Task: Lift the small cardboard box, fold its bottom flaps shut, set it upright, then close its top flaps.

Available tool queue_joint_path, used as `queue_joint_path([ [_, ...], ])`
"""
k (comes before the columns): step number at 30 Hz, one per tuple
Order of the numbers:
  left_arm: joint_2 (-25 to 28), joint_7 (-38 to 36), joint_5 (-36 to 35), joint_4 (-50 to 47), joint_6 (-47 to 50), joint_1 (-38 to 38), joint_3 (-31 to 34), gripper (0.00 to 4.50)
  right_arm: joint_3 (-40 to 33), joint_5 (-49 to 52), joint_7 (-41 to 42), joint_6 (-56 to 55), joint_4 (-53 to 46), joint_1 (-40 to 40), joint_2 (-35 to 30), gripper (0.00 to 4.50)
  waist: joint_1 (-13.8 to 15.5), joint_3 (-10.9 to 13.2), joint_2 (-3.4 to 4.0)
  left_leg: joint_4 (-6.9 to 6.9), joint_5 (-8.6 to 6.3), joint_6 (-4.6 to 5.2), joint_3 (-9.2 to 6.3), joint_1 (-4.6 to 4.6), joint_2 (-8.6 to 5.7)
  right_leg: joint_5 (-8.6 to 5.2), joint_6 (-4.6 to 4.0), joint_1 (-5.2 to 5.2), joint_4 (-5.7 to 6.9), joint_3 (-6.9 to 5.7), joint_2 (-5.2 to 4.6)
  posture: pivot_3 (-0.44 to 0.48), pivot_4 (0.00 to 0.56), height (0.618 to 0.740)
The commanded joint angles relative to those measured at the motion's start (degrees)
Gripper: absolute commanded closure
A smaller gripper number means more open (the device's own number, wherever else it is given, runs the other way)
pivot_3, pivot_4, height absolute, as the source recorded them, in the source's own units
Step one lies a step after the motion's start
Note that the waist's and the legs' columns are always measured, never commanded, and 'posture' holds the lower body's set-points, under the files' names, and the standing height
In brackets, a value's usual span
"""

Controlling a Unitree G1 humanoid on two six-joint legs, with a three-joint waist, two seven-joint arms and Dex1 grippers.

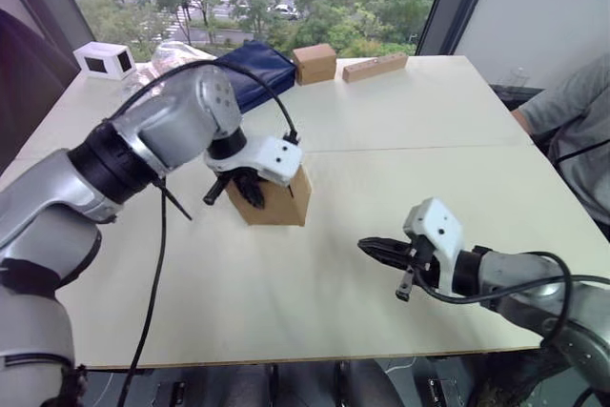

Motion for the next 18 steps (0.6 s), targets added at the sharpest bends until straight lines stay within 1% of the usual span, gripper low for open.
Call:
queue_joint_path([
  [1, -2.3, -0.1, 3.5, -0.8, 6.5, -0.3, -0.2, 4.5, -1.3, -1.8, 0.2, -1.8, -2.0, 1.2, 1.4, 4.48, 0.1, 0.0, -0.01, 0.01, 0.0, 0.0, -0.01, 0.0, 0.0, 0.0, 0.0, 0.0, 0.0, 0.0, 0.0, 0.0, 0.15, 0.74],
  [5, -4.4, -0.1, 6.7, -1.0, 9.6, 1.0, -0.5, 4.5, -2.3, -3.9, 0.6, -2.4, -1.5, 3.3, 1.8, 4.48, 0.1, 0.0, -0.02, 0.02, -0.01, 0.01, 0.0, 0.0, -0.02, 0.0, 0.0, 0.03, -0.01, 0.0, 0.0, 0.0, 0.15, 0.74],
  [9, -4.4, -0.2, 8.1, -1.9, 8.5, 2.1, -0.1, 4.5, -1.4, -5.3, -0.7, -2.4, -1.4, 2.3, 4.1, 4.48, 0.0, 0.0, -0.01, 0.02, -0.01, 0.01, -0.01, 0.0, 0.02, 0.0, 0.0, 0.01, 0.0, 0.0, 0.03, 0.0, 0.15, 0.74],
  [11, -5.3, 0.0, 8.8, -2.4, 11.2, 2.7, 0.9, 3.96, -0.8, -5.7, -1.1, -2.0, -1.4, 1.7, 5.1, 4.5, 0.0, 0.0, -0.01, 0.02, -0.01, 0.01, -0.01, 0.01, 0.03, 0.0, -0.01, 0.0, 0.0, 0.01, 0.04, 0.0, 0.15, 0.74],
  [12, -5.6, -0.1, 8.6, -2.7, 12.4, 2.8, 1.3, 3.83, -0.5, -6.0, -1.3, -1.8, -1.4, 1.3, 5.6, 4.5, 0.0, 0.0, 0.0, 0.02, -0.01, 0.01, -0.01, 0.01, 0.03, 0.0, -0.01, 0.01, 0.0, 0.01, 0.04, 0.0, 0.15, 0.74],
  [13, -6.0, 0.2, 8.7, -3.0, 14.5, 2.8, 1.8, 3.39, -0.3, -6.2, -1.5, -1.4, -1.3, 0.9, 5.9, 4.5, 0.1, 0.0, 0.0, 0.02, -0.01, 0.01, -0.01, 0.0, 0.03, 0.0, -0.01, 0.01, 0.0, 0.01, 0.04, 0.0, 0.15, 0.74],
  [14, -6.3, 0.3, 8.5, -3.3, 16.3, 2.8, 2.4, 3.04, -0.3, -6.3, -1.5, -1.2, -1.2, 0.6, 6.1, 4.5, 0.1, 0.0, 0.0, 0.02, -0.01, 0.01, -0.01, 0.01, 0.03, 0.0, -0.01, 0.01, 0.0, 0.01, 0.04, 0.0, 0.15, 0.74],
  [15, -6.7, 0.3, 8.3, -3.5, 18.3, 2.7, 2.9, 2.55, -0.4, -6.4, -1.4, -1.0, -1.0, 0.4, 6.3, 4.5, 0.2, 0.0, -0.01, 0.03, -0.01, 0.01, -0.01, 0.01, 0.03, 0.0, -0.01, 0.01, 0.01, 0.01, 0.04, 0.0, 0.15, 0.74],
  [16, -6.4, 0.1, 7.6, -4.2, 19.4, 2.3, 3.5, 2.2, -0.5, -6.4, -1.2, -0.9, -0.9, 0.2, 6.2, 4.5, 0.2, 0.0, 0.0, 0.03, -0.01, 0.01, -0.01, 0.0, 0.02, 0.0, -0.01, 0.01, 0.01, 0.01, 0.03, 0.0, 0.15, 0.74],
  [18, -5.5, -0.2, 4.6, -5.6, 22.0, 0.9, 3.8, 2.2, -1.1, -6.4, -0.6, -0.7, -0.5, 0.0, 6.1, 4.5, 0.1, 0.0, 0.0, 0.04, -0.01, 0.01, -0.01, 0.0, 0.01, 0.0, -0.01, 0.02, 0.0, 0.01, 0.02, 0.0, 0.15, 0.74],
])
